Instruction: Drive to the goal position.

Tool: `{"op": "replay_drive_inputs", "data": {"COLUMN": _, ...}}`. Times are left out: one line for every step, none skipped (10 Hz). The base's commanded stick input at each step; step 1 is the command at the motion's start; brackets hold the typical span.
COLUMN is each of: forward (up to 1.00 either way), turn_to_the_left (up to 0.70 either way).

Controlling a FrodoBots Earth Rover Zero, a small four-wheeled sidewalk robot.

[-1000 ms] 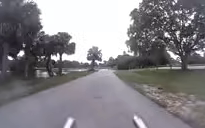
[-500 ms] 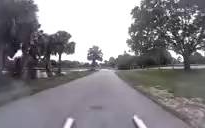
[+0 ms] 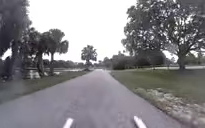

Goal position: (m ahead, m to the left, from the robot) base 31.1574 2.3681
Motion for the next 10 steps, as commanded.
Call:
{"op": "replay_drive_inputs", "data": {"forward": 0.85, "turn_to_the_left": 0.00}}
{"op": "replay_drive_inputs", "data": {"forward": 0.85, "turn_to_the_left": 0.00}}
{"op": "replay_drive_inputs", "data": {"forward": 0.85, "turn_to_the_left": 0.00}}
{"op": "replay_drive_inputs", "data": {"forward": 0.85, "turn_to_the_left": 0.00}}
{"op": "replay_drive_inputs", "data": {"forward": 0.85, "turn_to_the_left": 0.00}}
{"op": "replay_drive_inputs", "data": {"forward": 0.85, "turn_to_the_left": 0.00}}
{"op": "replay_drive_inputs", "data": {"forward": 0.85, "turn_to_the_left": 0.00}}
{"op": "replay_drive_inputs", "data": {"forward": 0.85, "turn_to_the_left": 0.00}}
{"op": "replay_drive_inputs", "data": {"forward": 0.85, "turn_to_the_left": 0.00}}
{"op": "replay_drive_inputs", "data": {"forward": 0.85, "turn_to_the_left": 0.00}}
